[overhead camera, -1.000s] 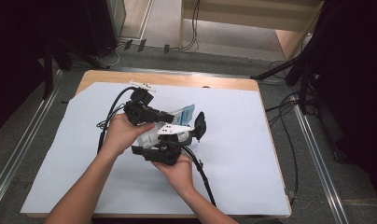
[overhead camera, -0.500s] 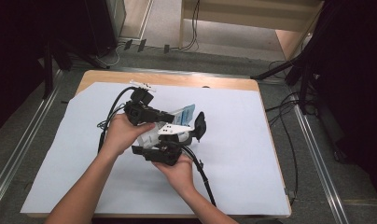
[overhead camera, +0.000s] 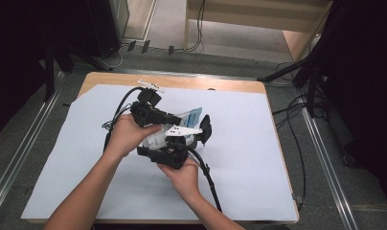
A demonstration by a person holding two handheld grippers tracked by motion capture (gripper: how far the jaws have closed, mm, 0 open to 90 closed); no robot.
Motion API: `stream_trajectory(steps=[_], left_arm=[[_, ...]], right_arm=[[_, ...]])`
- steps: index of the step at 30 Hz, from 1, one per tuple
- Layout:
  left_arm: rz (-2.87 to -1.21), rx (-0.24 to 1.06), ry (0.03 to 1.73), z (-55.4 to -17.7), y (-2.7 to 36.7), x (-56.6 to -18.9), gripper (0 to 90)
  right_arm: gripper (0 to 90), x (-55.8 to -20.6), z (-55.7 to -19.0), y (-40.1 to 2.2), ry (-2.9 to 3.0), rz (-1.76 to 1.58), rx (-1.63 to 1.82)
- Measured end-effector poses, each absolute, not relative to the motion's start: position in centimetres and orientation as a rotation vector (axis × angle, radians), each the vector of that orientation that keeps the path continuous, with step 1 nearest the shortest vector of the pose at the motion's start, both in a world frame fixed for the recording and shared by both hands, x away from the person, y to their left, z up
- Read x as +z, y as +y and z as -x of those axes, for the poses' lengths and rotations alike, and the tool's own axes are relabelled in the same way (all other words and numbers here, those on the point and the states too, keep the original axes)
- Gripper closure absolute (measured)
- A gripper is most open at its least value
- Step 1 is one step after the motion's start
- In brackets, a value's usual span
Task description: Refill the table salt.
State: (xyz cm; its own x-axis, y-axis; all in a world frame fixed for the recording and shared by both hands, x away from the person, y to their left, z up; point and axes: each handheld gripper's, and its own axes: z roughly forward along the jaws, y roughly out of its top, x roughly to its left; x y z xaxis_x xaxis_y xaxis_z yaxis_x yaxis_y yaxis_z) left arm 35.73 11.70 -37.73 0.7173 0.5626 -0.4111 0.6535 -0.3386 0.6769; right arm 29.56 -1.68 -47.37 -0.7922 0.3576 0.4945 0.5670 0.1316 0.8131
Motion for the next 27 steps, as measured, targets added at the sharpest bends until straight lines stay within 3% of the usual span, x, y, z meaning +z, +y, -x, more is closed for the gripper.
stream_trajectory(steps=[9,16,27], left_arm=[[-2.025,-0.129,0.933,-35.80,11.77,-37.74,83.4],[-2.023,-0.120,0.947,-35.83,11.87,-37.75,83.7],[-2.035,-0.122,0.956,-36.05,11.98,-37.71,83.7]], right_arm=[[67.9,-47.37,-29.56,-1.72,-2.221,0.915,-1.736],[58.8,-47.55,-29.36,-1.28,-2.236,0.882,-1.735],[61.1,-47.53,-29.28,-1.26,-2.271,0.866,-1.733]])
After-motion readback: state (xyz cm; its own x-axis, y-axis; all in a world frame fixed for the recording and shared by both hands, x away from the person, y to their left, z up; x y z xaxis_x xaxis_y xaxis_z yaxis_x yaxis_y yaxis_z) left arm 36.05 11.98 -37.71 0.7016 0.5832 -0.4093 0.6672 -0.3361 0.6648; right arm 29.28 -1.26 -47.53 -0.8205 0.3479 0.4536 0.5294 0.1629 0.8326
